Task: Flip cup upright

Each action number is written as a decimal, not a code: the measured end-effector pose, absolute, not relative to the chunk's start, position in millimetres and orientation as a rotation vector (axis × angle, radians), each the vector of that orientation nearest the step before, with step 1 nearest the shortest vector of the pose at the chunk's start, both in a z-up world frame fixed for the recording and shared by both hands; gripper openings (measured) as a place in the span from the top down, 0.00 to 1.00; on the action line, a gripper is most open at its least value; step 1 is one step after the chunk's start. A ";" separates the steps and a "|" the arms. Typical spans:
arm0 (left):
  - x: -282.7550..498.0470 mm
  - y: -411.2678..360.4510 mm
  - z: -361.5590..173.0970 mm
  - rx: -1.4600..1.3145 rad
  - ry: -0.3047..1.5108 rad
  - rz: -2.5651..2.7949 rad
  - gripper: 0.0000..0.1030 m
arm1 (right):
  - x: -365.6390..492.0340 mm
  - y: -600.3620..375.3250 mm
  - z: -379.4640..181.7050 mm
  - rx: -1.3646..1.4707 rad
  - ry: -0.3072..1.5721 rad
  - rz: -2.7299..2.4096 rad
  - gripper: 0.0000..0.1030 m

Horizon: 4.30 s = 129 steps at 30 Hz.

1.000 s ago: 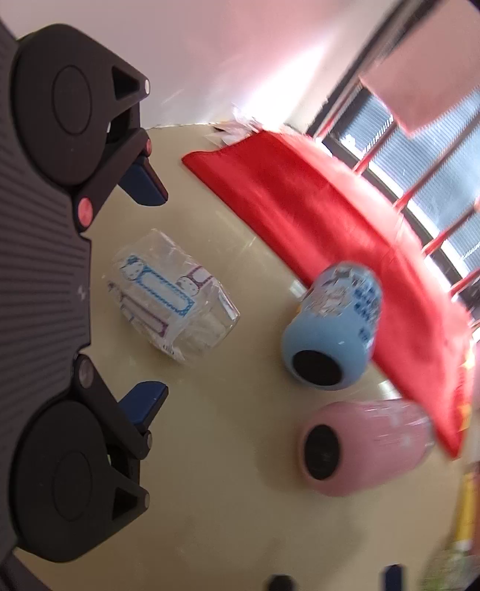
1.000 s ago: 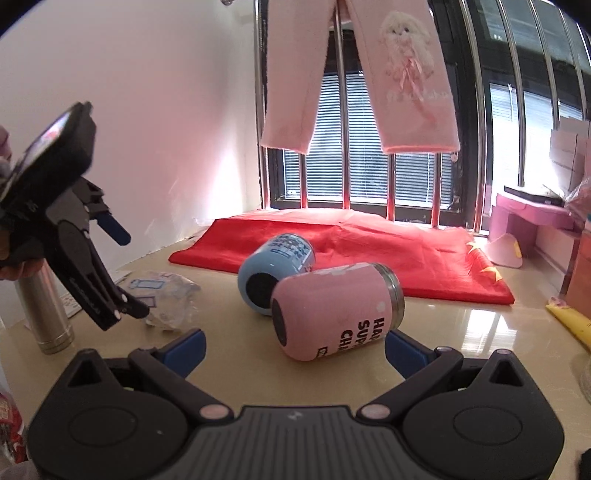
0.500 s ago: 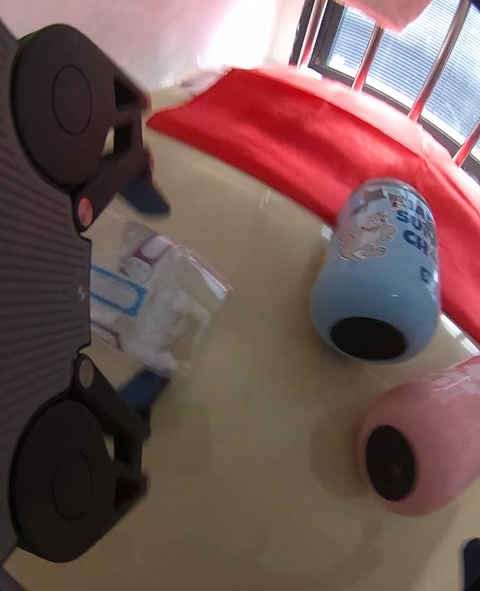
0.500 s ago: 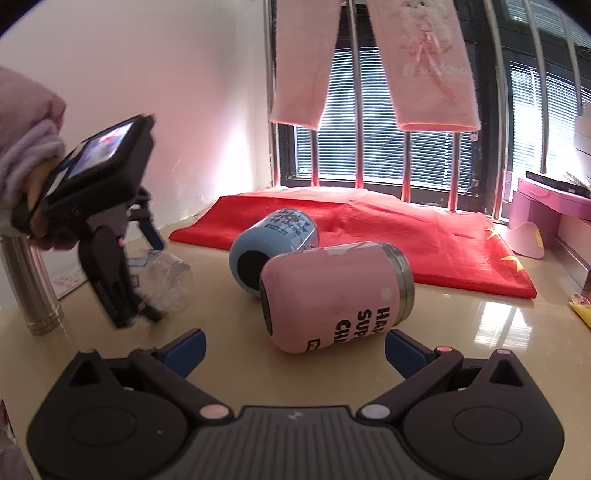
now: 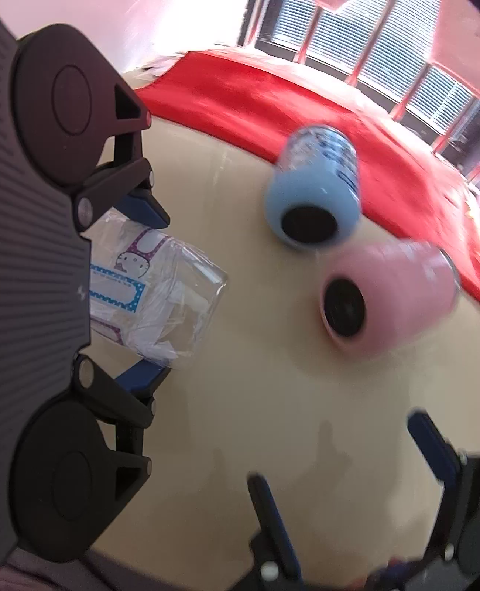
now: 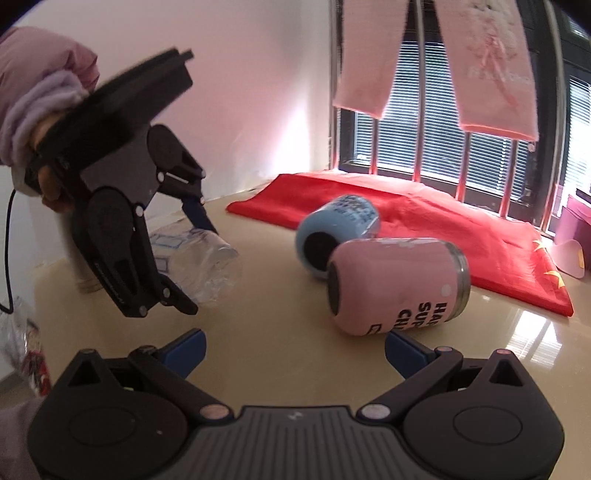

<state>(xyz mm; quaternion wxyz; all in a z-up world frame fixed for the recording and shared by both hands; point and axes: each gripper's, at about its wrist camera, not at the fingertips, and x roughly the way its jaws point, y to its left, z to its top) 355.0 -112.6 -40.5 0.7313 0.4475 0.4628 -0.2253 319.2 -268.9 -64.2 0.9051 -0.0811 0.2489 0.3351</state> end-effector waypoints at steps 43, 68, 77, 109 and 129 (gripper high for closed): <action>167.9 -63.8 -10.8 0.466 0.640 -0.404 0.00 | 196.8 -265.2 -37.5 -0.337 0.572 0.632 0.00; 145.4 33.2 -40.5 0.192 0.662 -0.299 0.00 | 278.0 -92.8 -47.1 -0.839 1.032 0.770 0.34; 154.2 45.1 -40.6 0.174 0.667 -0.302 0.00 | 301.7 -125.4 -39.6 -0.198 1.320 0.373 0.34; 170.2 25.6 -43.0 0.162 0.672 -0.341 0.00 | 330.2 -122.2 -30.0 -0.128 1.349 0.267 0.03; 159.0 52.7 -37.4 0.114 0.667 -0.258 0.00 | 285.1 -120.2 7.7 0.000 0.775 0.551 0.41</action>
